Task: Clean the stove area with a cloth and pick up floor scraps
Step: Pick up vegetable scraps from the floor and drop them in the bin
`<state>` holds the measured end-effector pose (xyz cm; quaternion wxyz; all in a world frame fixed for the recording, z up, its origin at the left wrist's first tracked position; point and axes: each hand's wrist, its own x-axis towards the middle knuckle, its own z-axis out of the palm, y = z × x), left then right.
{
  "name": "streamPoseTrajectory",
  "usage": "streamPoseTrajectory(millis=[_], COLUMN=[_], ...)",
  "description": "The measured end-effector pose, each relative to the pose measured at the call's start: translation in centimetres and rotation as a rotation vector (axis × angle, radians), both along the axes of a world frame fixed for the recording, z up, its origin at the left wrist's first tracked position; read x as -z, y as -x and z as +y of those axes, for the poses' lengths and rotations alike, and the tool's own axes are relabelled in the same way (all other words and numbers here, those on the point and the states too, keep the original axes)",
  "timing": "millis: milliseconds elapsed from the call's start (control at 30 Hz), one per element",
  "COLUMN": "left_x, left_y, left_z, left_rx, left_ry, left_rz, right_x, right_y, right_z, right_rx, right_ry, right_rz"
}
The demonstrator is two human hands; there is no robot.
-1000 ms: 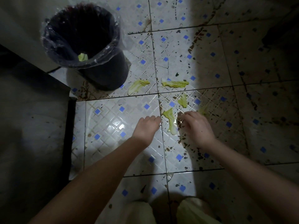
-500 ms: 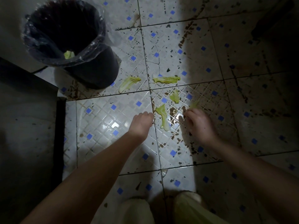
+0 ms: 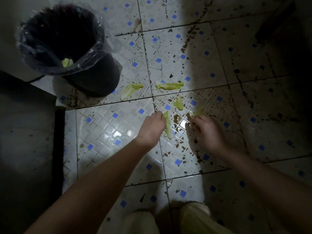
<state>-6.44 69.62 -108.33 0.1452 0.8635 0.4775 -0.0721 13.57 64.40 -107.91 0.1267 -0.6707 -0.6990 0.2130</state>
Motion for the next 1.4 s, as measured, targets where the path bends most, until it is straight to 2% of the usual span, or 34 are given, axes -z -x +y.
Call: streamPoseTrajectory(millis=[367, 667, 900, 967, 1100, 1233, 1400], left_x=[0.0, 0.4, 0.7, 0.7, 0.6, 0.5, 0.1], left_y=[-0.9, -1.3, -1.2, -1.2, -1.1, -0.5, 0.9], left_z=[1.1, 1.6, 1.5, 1.4, 1.2, 0.9, 1.0], left_rx=[0.131, 0.228, 0.224, 0.248, 0.183, 0.121, -0.019], left_ry=[0.091, 0.045, 0.049, 0.063, 0.117, 0.165, 0.147], left_rz=[0.050, 0.017, -0.020, -0.009, -0.018, -0.041, -0.093], right_x=[-0.2, 1.1, 1.9, 1.6, 0.9, 0.3, 0.0], right_y=[-1.9, -1.4, -1.2, -0.9, -0.2, 0.2, 1.4], right_z=[-0.4, 0.5, 2.3, 2.6, 2.0, 1.7, 2.3], right_rx=[0.028, 0.051, 0.060, 0.077, 0.102, 0.077, 0.045], right_ry=[0.026, -0.028, 0.227, 0.243, 0.224, 0.229, 0.160], right_rz=[0.002, 0.019, -0.085, -0.105, -0.106, -0.026, 0.035])
